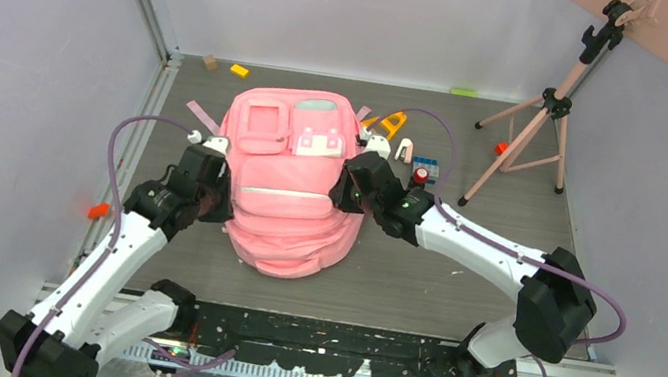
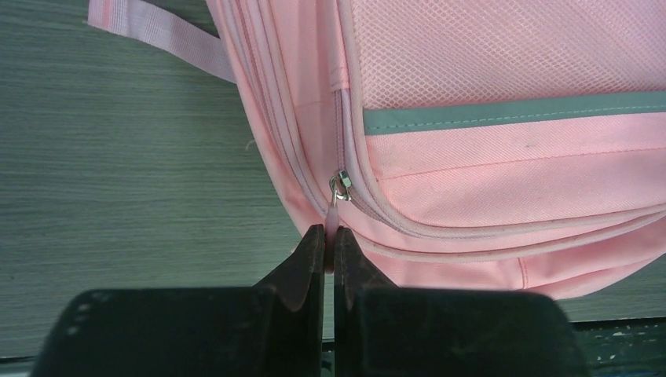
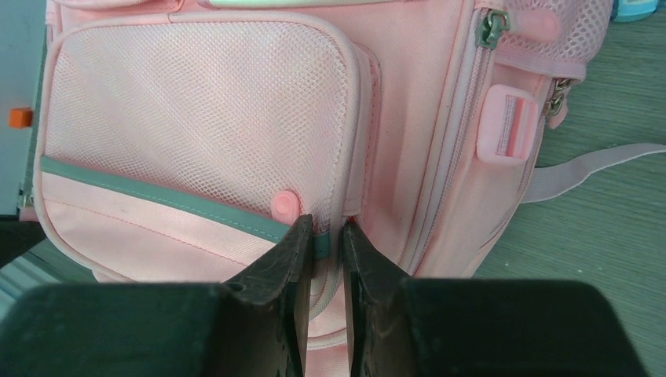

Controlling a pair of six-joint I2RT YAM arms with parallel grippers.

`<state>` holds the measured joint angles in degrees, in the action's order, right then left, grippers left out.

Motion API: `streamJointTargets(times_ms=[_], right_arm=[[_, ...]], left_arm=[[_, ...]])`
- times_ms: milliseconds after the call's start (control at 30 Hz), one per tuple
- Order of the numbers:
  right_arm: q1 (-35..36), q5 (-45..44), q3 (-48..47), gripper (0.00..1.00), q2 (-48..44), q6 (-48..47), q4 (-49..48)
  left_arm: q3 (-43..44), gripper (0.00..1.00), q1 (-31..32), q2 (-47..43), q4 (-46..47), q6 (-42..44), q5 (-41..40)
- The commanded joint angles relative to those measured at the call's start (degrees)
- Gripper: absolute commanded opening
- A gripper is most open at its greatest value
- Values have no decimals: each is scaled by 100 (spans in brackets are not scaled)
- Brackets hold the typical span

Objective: Pack the student bag
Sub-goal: Unzip the student bag at the center of the board.

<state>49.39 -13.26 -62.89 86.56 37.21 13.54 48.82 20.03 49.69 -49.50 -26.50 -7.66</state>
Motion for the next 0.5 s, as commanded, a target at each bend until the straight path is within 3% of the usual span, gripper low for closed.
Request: streamJointTargets(times_ms=[0,67,333,467], right_arm=[[-210,-561,-168,0,-390,-948,582],[-202,-258,-222,3,-446,-1232,505],[280,621,-199,51,-777,-2714,-219],[597,878,-418,62,-504,-3112,-371]], left_arm=[[356,0,-201,184,206,797,-129],[425,0,-210,239,293,1004,-77],[450,0,-228,354,650,1596,365],[388,0,-236,395,840,1631,505]])
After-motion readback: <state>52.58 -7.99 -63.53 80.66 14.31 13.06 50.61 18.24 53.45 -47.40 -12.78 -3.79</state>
